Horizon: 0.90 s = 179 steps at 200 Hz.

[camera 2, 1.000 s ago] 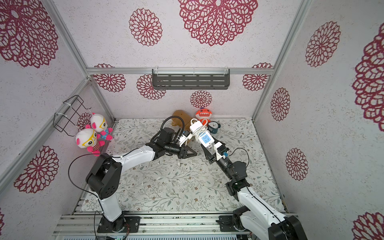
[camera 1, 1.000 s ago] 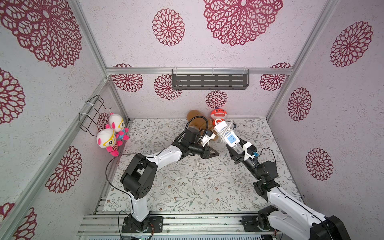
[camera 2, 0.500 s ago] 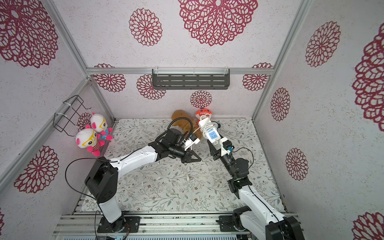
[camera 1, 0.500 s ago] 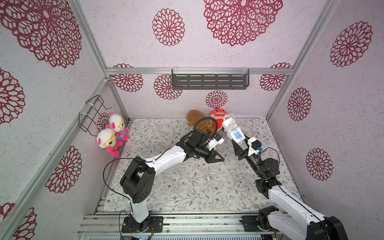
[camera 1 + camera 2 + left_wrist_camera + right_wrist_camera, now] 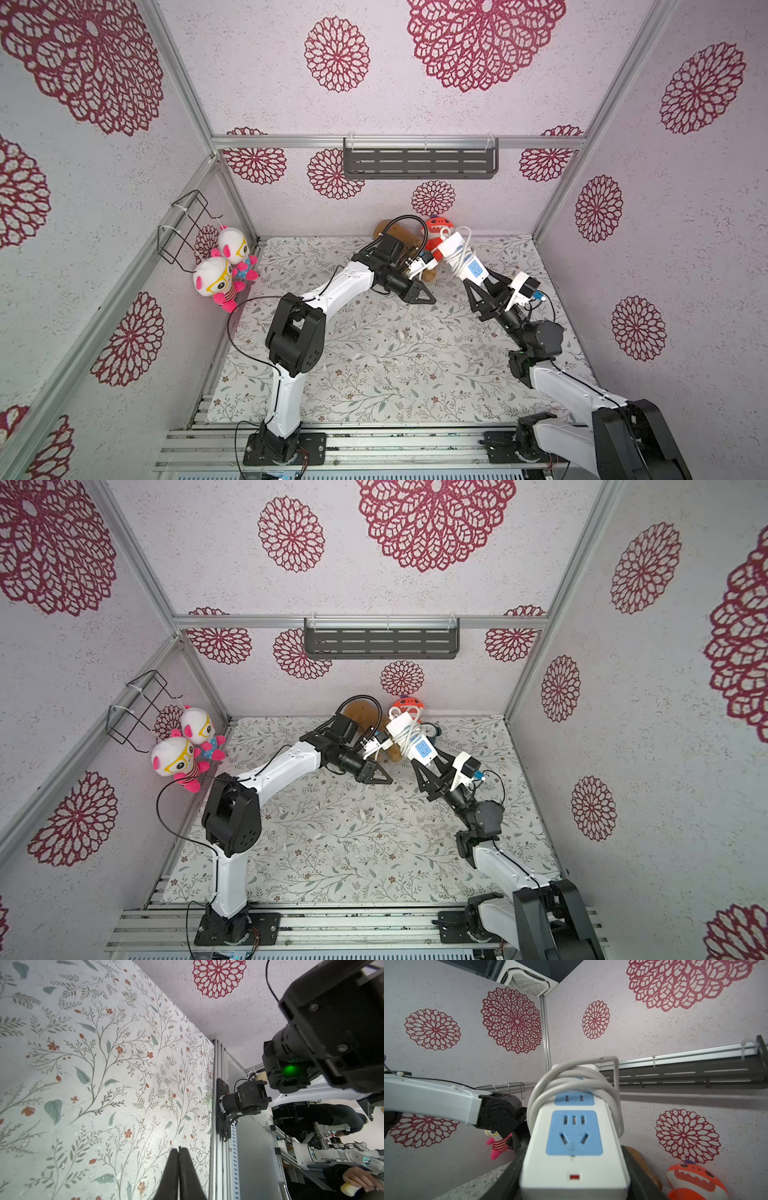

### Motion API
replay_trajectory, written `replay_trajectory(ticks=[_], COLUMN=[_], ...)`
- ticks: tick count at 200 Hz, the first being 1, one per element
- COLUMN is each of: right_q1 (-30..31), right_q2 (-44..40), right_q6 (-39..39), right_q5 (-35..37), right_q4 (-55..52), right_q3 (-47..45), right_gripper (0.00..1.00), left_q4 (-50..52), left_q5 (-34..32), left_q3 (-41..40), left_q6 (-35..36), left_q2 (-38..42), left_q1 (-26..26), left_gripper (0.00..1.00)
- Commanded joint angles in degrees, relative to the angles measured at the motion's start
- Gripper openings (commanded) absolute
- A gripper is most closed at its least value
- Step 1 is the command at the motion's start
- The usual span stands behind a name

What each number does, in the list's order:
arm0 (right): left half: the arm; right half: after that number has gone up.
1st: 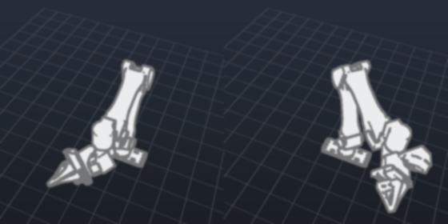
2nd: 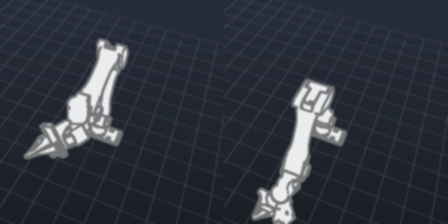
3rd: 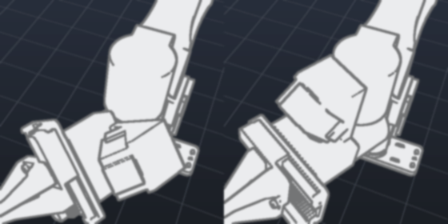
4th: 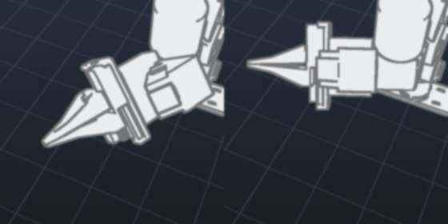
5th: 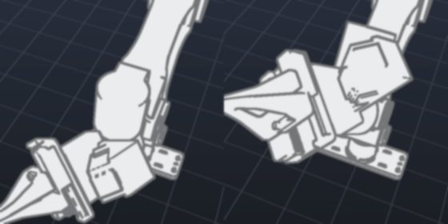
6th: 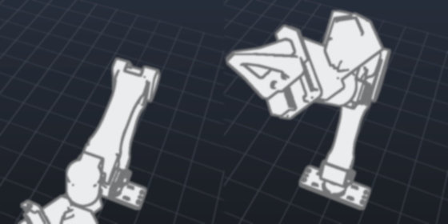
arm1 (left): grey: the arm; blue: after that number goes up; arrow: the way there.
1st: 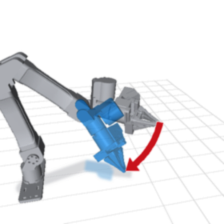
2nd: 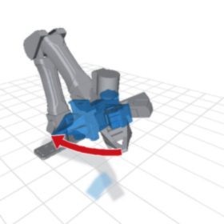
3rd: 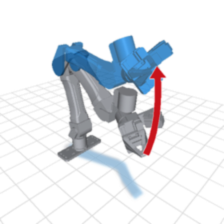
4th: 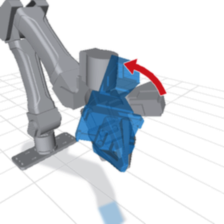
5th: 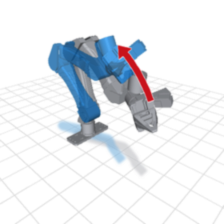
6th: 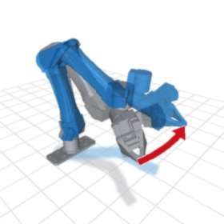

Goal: Wrap the cord around the power strip
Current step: Wrap the power cord around the power strip.

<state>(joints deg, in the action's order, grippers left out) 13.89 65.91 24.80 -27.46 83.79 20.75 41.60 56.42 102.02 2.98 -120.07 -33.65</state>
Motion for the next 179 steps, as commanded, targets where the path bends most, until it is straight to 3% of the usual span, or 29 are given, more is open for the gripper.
replay_trajectory(ticks=[1,25,48,87,138,179], right_q1=[-0.22,-0.29,-0.44,-0.44,-0.53,-0.79], right_q2=[-0.77,-2.92,-4.99,-4.20,-13.47,-16.08], right_q6=[4.79,-1.17,-6.35,-12.53,-34.87,-45.23], right_q5=[0.99,5.59,6.52,11.65,22.32,20.28], right_q4=[12.72,11.94,4.15,2.62,-33.40,-55.67], right_q3=[1.47,0.00,1.58,1.97,6.15,9.88], right_gripper=[0.20,0.19,0.19,0.19,0.19,0.18], left_q4=[6.47,7.06,8.17,12.80,17.72,22.02], left_q5=[0.86,-1.53,-3.40,-9.35,-22.34,-29.71], left_q3=[1.73,-0.14,-1.37,1.02,-2.38,-0.56], left_q6=[3.78,4.82,5.75,8.41,11.23,13.89], left_q2=[-1.74,-1.58,-1.63,-2.20,5.80,12.83], left_q1=[-0.67,-1.97,-3.87,-8.61,-11.00,-11.64], left_gripper=[0.00,0.00,0.00,0.00,0.00,0.00])
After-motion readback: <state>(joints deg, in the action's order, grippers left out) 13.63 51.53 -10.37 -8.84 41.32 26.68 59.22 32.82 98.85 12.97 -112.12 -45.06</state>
